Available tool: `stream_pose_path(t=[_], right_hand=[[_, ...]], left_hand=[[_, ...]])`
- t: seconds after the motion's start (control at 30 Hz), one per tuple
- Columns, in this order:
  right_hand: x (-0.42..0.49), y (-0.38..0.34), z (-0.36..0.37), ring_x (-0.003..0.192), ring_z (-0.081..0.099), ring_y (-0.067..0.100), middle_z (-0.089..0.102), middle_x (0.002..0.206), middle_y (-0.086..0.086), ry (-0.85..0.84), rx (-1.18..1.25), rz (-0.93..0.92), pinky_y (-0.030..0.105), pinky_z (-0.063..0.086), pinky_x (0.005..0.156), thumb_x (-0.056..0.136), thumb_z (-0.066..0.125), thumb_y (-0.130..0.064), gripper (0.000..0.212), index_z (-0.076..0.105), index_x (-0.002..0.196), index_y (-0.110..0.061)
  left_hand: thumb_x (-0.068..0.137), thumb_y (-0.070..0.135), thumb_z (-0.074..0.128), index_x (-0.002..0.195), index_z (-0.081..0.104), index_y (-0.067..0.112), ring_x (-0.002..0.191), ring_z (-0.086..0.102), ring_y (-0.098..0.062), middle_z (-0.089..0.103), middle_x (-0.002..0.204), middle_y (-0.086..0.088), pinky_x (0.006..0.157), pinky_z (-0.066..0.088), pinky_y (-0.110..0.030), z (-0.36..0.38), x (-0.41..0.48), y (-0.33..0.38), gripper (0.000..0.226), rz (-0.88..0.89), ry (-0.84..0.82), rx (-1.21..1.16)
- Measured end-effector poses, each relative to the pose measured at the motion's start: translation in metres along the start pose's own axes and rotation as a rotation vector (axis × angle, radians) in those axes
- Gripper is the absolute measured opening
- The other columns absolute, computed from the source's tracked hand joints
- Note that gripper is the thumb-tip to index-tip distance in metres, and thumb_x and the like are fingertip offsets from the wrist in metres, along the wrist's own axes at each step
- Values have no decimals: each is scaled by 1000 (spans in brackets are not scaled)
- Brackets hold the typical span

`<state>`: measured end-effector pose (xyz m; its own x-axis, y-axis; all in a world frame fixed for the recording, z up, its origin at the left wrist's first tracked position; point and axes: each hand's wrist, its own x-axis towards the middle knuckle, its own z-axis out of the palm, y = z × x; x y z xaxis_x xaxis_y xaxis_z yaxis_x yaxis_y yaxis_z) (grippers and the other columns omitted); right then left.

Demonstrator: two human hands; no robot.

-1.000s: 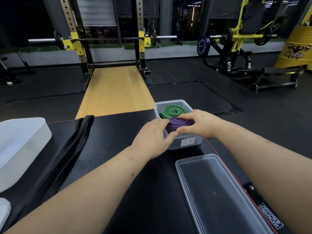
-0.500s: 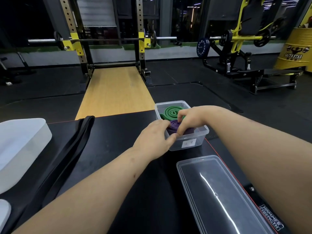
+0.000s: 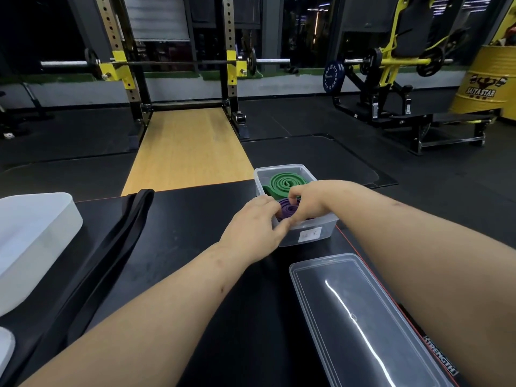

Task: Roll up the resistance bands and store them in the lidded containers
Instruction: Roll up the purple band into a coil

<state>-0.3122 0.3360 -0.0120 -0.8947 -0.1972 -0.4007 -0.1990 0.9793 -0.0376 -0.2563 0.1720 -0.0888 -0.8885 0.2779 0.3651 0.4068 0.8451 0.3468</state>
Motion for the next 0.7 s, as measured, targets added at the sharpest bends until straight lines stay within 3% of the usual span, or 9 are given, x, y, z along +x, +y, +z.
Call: stream_pose_path(t=[0.13, 0.27, 0.43, 0.57, 0.63, 0.7], right_hand=[[-4, 7, -2, 109, 46, 22, 52, 138, 1, -100, -63, -4, 36, 36, 93, 98, 53, -63, 63, 41, 151, -33], [1, 4, 9, 104, 54, 23, 56, 117, -1, -9, 5, 29, 35, 40, 89, 96, 65, -51, 53, 52, 140, -26], [17, -6, 10, 111, 59, 29, 61, 129, 5, -54, -95, 102, 42, 48, 101, 91, 67, -53, 53, 57, 133, -20], [0, 4, 0, 108, 52, 23, 54, 119, -2, -85, -54, 24, 37, 40, 92, 96, 57, -64, 58, 52, 137, -24], [-6, 14, -7, 111, 48, 20, 52, 121, -5, -127, 4, 5, 37, 39, 100, 96, 51, -70, 61, 50, 142, -30], [-6, 17, -7, 111, 46, 20, 51, 126, -4, -120, -7, 0, 36, 37, 101, 98, 55, -63, 55, 48, 145, -35]], left_hand=[[100, 56, 48, 100, 58, 24, 100, 46, -7, 52, 104, 11, 86, 40, -22, -2, 1, 1, 34, 0, -5, 10], [99, 56, 50, 99, 58, 24, 105, 47, -8, 53, 109, 11, 92, 42, -24, -2, 0, 0, 32, 0, -10, 4], [98, 54, 53, 95, 54, 26, 102, 48, -9, 52, 105, 11, 91, 45, -29, -3, -2, 2, 28, -15, -19, -5], [99, 55, 51, 93, 53, 27, 97, 48, -10, 51, 103, 10, 88, 45, -30, -7, 1, 5, 29, -47, -64, -10], [98, 57, 50, 94, 53, 28, 96, 47, -9, 51, 103, 11, 87, 44, -29, -8, 4, 5, 30, -52, -75, 4], [98, 58, 49, 95, 55, 27, 97, 47, -9, 52, 105, 10, 87, 43, -28, -8, 5, 5, 32, -49, -81, 11]])
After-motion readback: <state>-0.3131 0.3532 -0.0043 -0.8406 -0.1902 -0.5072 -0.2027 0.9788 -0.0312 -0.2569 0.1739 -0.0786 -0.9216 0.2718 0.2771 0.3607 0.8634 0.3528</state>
